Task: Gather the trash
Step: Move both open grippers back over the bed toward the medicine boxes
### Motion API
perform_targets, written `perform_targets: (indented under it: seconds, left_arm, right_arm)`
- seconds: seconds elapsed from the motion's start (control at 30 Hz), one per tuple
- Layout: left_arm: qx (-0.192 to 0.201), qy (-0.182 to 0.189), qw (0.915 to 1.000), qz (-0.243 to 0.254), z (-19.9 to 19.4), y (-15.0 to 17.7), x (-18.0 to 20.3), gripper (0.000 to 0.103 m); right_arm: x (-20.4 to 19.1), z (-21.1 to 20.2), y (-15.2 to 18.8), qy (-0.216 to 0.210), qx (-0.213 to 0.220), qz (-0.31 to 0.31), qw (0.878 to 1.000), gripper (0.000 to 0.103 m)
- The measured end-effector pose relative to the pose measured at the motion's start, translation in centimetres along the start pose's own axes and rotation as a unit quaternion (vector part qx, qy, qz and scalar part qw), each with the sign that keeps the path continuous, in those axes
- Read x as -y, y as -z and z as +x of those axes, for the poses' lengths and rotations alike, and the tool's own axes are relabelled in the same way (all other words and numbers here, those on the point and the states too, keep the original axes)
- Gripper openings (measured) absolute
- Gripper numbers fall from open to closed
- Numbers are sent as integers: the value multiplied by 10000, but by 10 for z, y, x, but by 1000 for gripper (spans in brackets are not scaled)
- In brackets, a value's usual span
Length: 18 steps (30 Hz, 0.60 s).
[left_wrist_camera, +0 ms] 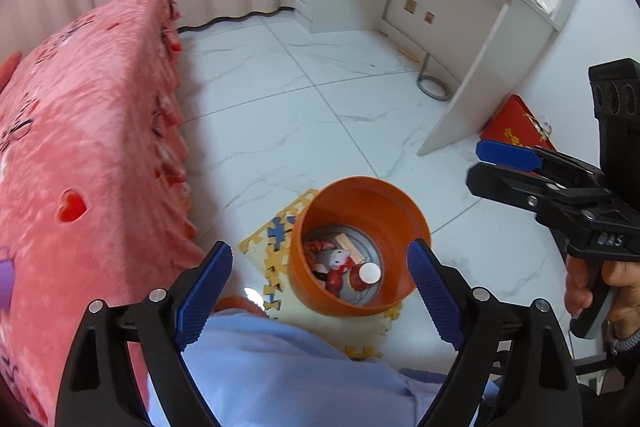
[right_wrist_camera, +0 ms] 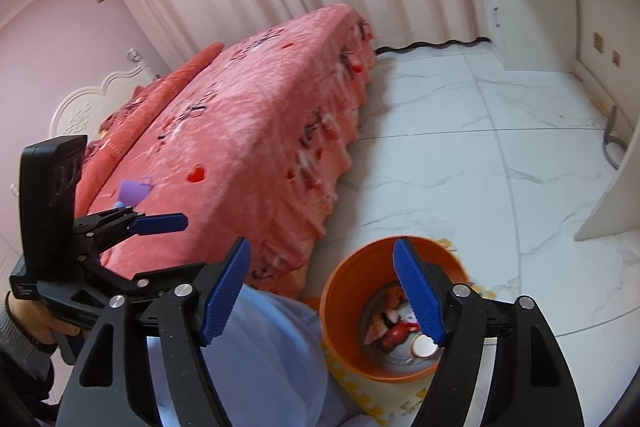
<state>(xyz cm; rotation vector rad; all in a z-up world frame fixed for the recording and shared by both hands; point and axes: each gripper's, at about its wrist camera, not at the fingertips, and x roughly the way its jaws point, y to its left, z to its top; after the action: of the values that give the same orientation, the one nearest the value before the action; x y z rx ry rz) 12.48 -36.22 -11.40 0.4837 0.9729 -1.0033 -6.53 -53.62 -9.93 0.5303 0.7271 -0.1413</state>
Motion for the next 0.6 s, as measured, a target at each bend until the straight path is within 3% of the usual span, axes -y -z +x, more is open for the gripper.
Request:
perform_targets:
  seconds: [0.1, 0.37, 0.6]
  left_arm:
    - [60, -157, 9997, -170, -15, 11, -11, 95]
    - [318, -574, 9952, -731, -65, 42, -38, 95]
    - [531, -962, 9850, -1333, -113, 86, -73, 96]
  right_arm:
    - [-22, -1, 0, -179, -17, -209, 9996, 75]
    - [-81, 11, 3, -680, -195, -616, 9956, 75]
    - [-157, 26, 10, -1306, -381, -1196, 9835, 80]
